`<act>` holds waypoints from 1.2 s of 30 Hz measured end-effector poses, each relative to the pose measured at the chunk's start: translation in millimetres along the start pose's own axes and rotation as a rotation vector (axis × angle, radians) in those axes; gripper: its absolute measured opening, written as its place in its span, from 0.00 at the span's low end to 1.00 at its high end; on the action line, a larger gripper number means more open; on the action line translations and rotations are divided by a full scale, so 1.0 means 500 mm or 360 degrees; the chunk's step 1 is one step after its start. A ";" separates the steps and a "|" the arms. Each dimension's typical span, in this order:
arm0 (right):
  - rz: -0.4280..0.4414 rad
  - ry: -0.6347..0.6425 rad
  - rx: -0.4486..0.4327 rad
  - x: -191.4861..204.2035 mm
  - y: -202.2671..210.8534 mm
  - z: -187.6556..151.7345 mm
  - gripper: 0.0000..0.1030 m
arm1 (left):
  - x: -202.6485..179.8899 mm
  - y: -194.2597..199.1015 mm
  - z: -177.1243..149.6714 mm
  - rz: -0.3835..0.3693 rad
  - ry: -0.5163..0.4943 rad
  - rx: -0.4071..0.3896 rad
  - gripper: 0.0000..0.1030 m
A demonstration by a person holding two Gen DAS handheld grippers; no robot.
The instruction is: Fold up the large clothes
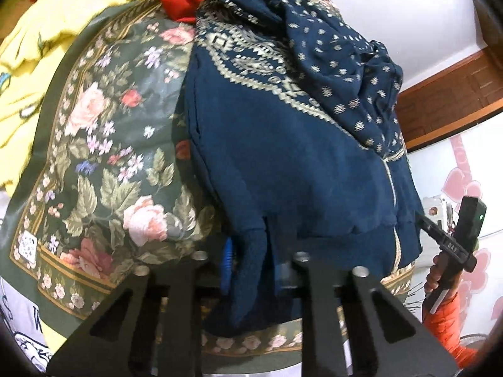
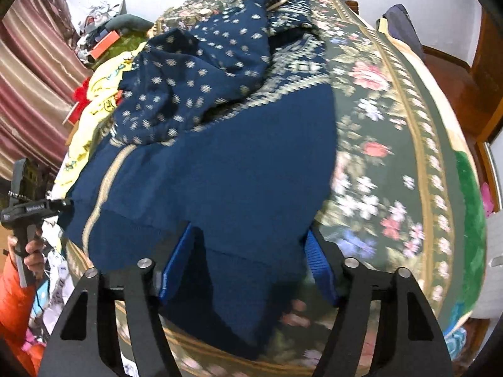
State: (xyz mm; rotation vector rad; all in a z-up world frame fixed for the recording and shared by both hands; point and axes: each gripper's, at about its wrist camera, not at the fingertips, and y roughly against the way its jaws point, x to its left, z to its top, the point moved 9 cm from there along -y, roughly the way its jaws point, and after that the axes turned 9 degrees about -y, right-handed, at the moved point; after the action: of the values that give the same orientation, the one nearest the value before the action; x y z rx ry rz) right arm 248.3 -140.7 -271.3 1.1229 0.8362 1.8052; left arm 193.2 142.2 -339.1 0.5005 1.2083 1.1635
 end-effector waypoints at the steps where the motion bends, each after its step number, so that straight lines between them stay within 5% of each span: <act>1: 0.0009 0.0013 -0.0014 0.015 -0.006 0.009 0.45 | -0.004 0.002 0.005 0.0015 -0.0010 -0.0005 0.13; 4: 0.0026 0.0043 -0.0030 0.044 -0.023 0.033 0.14 | -0.020 0.017 0.030 0.0012 -0.0038 -0.0051 0.12; 13: 0.0219 0.0136 -0.0288 0.146 0.062 0.167 0.12 | -0.126 0.160 0.223 -0.0015 -0.0261 -0.0414 0.10; 20: 0.0151 0.0172 -0.0540 0.173 0.116 0.361 0.12 | -0.126 0.226 0.456 0.0145 -0.0243 -0.0724 0.10; 27: 0.0068 0.0025 -0.0673 0.136 0.080 0.536 0.12 | -0.047 0.169 0.625 0.0252 -0.0042 -0.0735 0.10; 36: -0.0179 0.0041 -0.0485 0.063 -0.088 0.580 0.12 | 0.061 -0.017 0.679 0.0528 -0.0037 -0.0510 0.07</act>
State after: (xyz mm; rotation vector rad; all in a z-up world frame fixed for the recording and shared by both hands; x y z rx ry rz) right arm 520.1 -62.5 -187.6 0.8416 0.6004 1.7843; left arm 500.9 254.0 -244.1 0.4788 0.9142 1.5978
